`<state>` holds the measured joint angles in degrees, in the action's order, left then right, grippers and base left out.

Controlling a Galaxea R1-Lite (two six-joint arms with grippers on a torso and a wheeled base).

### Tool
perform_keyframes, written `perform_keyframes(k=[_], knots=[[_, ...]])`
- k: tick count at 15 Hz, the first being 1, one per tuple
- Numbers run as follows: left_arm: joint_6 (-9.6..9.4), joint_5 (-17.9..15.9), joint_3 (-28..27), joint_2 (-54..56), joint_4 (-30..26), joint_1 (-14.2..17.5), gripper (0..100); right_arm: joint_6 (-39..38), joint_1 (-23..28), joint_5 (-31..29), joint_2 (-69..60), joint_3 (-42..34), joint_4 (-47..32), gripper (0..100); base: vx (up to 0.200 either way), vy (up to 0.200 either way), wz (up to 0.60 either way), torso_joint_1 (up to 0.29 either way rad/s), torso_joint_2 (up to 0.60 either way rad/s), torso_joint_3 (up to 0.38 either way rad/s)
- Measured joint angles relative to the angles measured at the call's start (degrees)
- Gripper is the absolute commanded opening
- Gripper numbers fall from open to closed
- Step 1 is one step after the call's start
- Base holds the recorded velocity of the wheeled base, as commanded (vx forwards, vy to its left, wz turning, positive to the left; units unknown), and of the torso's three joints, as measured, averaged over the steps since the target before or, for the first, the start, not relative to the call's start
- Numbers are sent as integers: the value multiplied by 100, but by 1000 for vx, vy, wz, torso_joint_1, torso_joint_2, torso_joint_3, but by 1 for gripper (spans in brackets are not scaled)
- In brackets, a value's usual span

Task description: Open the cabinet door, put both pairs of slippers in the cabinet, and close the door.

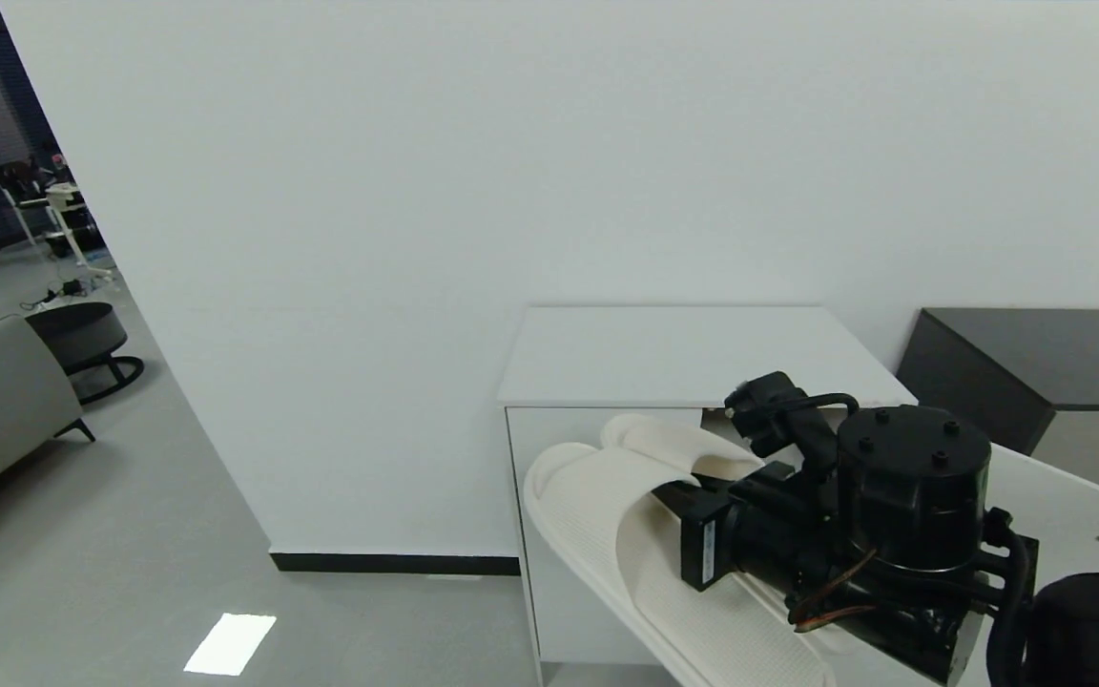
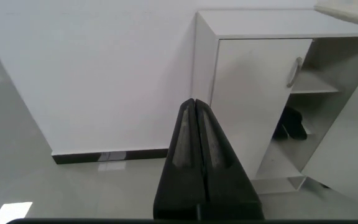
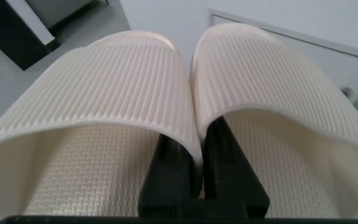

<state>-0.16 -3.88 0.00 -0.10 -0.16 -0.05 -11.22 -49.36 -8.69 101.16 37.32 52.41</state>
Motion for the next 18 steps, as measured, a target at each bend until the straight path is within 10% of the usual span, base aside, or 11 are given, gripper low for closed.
perform_keyframes(k=[12, 18], knots=[[11, 0, 0, 0, -2, -2, 0, 266, 113, 166, 57, -315, 299, 0, 0, -200, 0, 4, 3, 1], [29, 11, 0, 0, 5, -6, 0, 262, 96, 180, 68, -325, 290, 0, 0, 0, 0, 0, 0, 0]])
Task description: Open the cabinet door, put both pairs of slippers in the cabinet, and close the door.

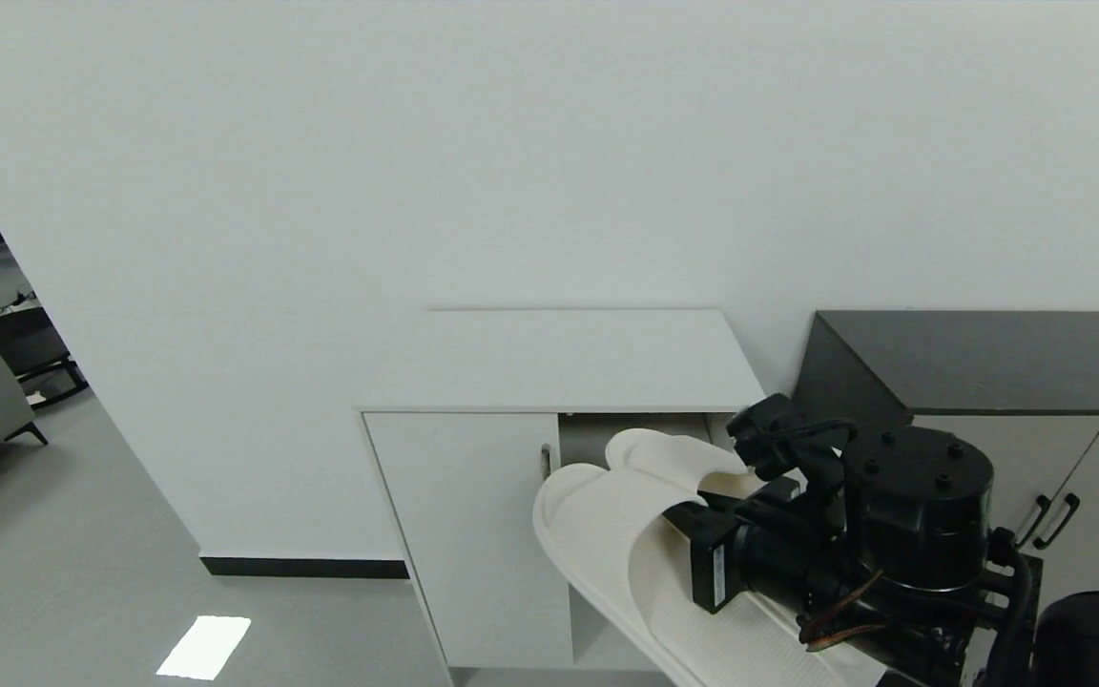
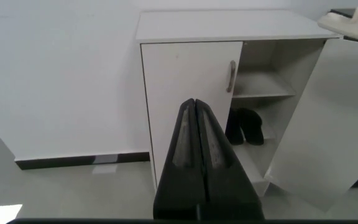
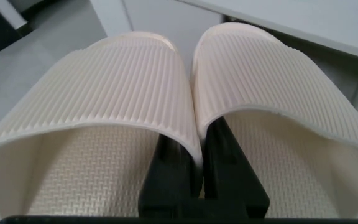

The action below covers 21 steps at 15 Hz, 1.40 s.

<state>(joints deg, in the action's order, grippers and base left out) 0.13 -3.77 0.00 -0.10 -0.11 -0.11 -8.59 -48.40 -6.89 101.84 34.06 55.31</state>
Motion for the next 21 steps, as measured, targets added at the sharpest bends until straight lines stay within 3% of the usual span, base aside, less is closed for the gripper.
perform_keyframes(k=[3, 7, 10, 21], knots=[[52, 7, 0, 0, 9, 4, 0, 0, 20, 117, 1, -46, 9, 0, 0, 0, 0, -27, 61, 32], [-18, 5, 0, 0, 1, 4, 0, -44, 44, 163, 15, -85, 26, 0, 0, 0, 0, -167, 369, 190], [-13, 7, 0, 0, 1, 1, 0, -29, 90, 161, 37, -199, 391, 0, 0, 0, 0, -227, 500, 258], [-13, 10, 0, 0, 1, 0, 0, 6, 94, 154, 124, -355, 549, 0, 0, 0, 0, -240, 536, 292]])
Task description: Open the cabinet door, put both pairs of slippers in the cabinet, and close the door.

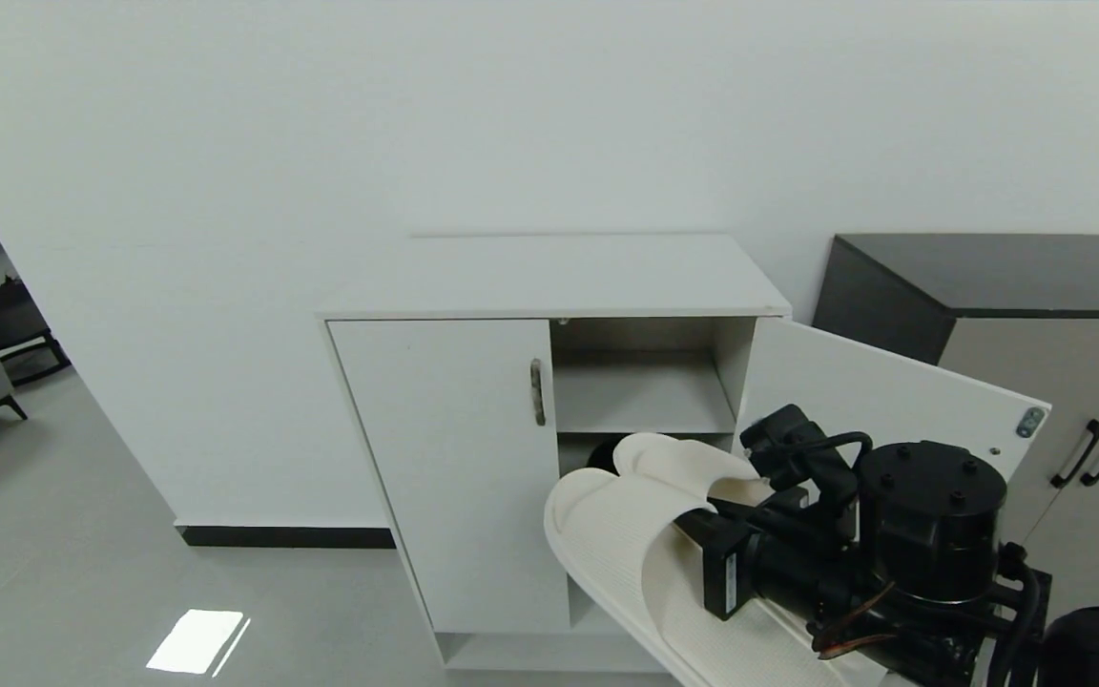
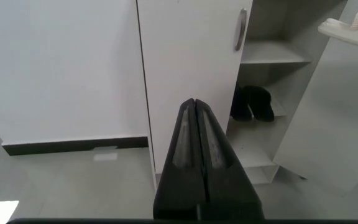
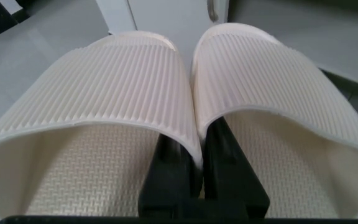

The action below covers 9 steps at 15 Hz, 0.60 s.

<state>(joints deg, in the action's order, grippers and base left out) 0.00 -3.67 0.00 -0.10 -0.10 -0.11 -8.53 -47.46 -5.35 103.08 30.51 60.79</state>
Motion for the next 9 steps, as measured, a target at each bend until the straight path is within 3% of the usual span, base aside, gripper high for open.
perform_keyframes(k=[9], knots=[[-32, -7, 0, 0, 2, 0, 0, 6, -17, 216, 13, -107, 352, 0, 0, 0, 0, -195, 481, 290]])
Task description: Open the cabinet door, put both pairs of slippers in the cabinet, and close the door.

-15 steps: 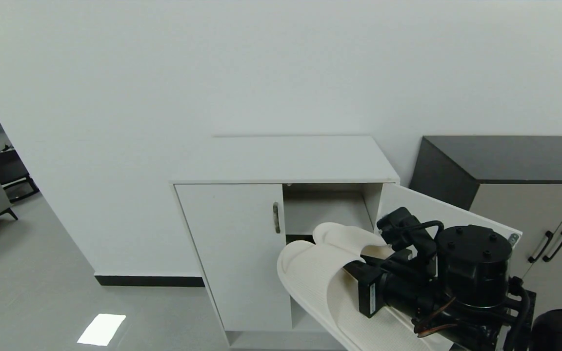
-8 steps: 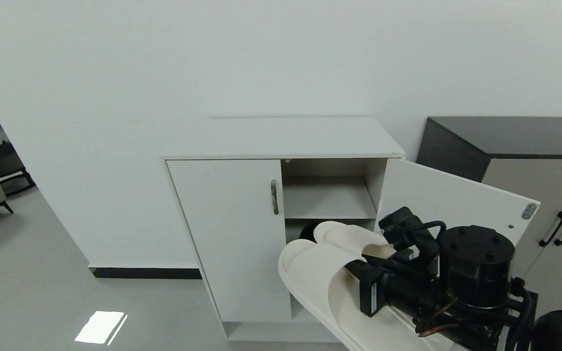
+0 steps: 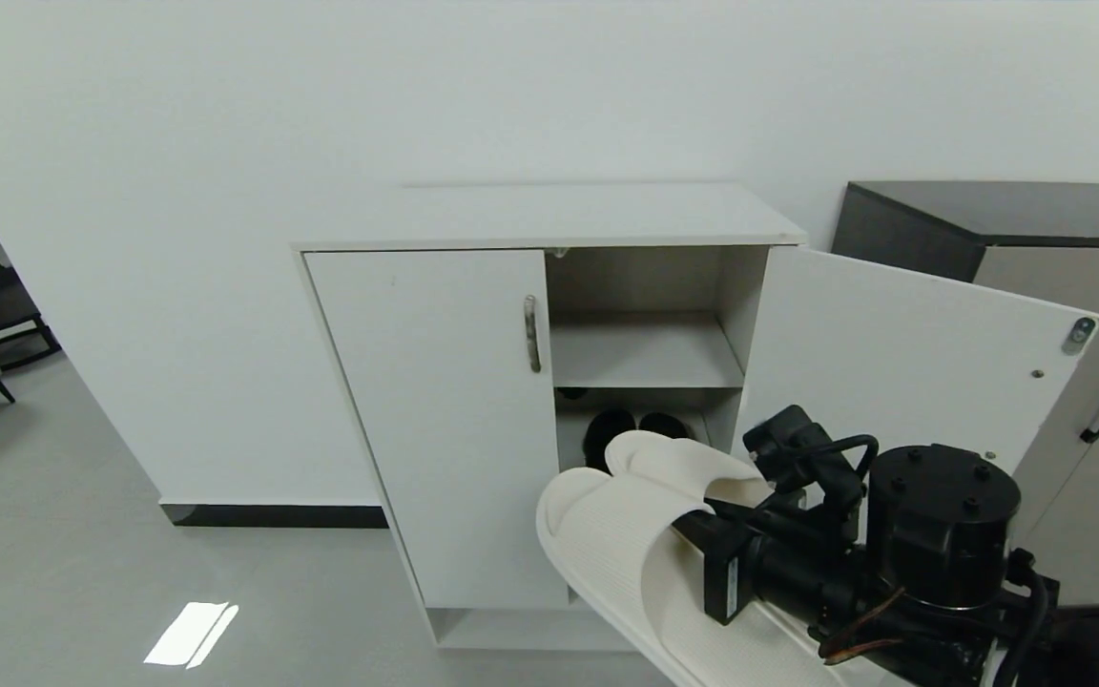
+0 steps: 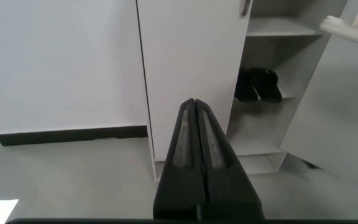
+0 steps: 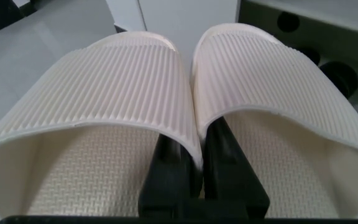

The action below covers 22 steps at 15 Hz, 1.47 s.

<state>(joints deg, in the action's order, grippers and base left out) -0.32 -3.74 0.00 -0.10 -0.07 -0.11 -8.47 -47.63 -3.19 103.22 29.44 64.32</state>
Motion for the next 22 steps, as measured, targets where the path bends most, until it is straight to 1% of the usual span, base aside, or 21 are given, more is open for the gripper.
perform_keyframes(k=[2, 3, 4, 5, 6, 7, 8, 10, 11, 12, 13, 14, 16, 18, 19, 22], knots=[[11, -2, 0, 0, -2, 1, 0, 32, 0, -6, 61, -37, 279, 0, 0, 0, 0, -166, 456, 290], [27, -2, 0, 0, -9, 4, 0, 177, 2, -52, 146, -76, 479, 0, 0, 0, 0, -95, 276, 188], [22, -2, 0, 0, -4, 4, 0, 297, 2, -171, 240, -43, 484, 0, 0, 0, 0, -61, 173, 119], [21, -2, 0, 0, -2, 4, 0, 330, -2, -351, 318, 145, 299, 0, 0, 0, 0, -41, 100, 61], [16, -2, 0, 0, -2, 1, 0, 336, -7, -640, 384, 482, -148, 0, 0, 0, 0, 0, 0, 0], [16, -5, 0, 0, -2, 0, 0, 284, -13, -1002, 430, 877, -800, 0, 0, 0, 0, 0, 0, 0], [18, -5, 0, 0, -2, 0, 0, 79, -27, -1437, 467, 1384, -1634, 0, 0, 0, 0, 0, 0, 0], [13, -5, 0, 0, -2, 1, 0, -523, -96, -2536, 519, 2555, -3435, 0, 0, 0, 0, 0, 0, 0], [5, -2, 0, 0, -2, 4, 0, -688, -149, -2967, 557, 3028, -3941, 0, 0, 0, 0, 0, 0, 0], [2, -5, 0, 0, -2, 4, 0, -784, -210, -3394, 613, 3456, -4128, 0, 0, 0, 0, 0, 0, 0], [7, -5, 0, 0, -2, 1, 0, -802, -289, -3717, 714, 3764, -4202, 0, 0, 0, 0, 0, 0, 0], [16, -5, 0, 0, -2, 0, 0, -756, -350, -3811, 808, 3895, -3999, 0, 0, 0, 0, 0, 0, 0], [21, -5, 0, 0, -2, 0, 0, -490, -418, -3863, 1005, 3917, -3134, 0, 0, 0, 0, 0, 0, 0], [21, -5, 0, 0, -2, 4, 0, 62, -438, -3910, 1162, 3716, -2141, 0, 0, 0, 0, 0, 0, 0], [22, -5, 0, 0, -2, 1, 0, 115, -441, -3934, 1217, 3652, -2093, 0, 0, 0, 0, 0, 0, 0], [22, -6, 0, 0, 0, 0, 0, 108, -336, -4048, 1309, 3655, -2352, 0, 0, 0, 0, 0, 0, 0]])
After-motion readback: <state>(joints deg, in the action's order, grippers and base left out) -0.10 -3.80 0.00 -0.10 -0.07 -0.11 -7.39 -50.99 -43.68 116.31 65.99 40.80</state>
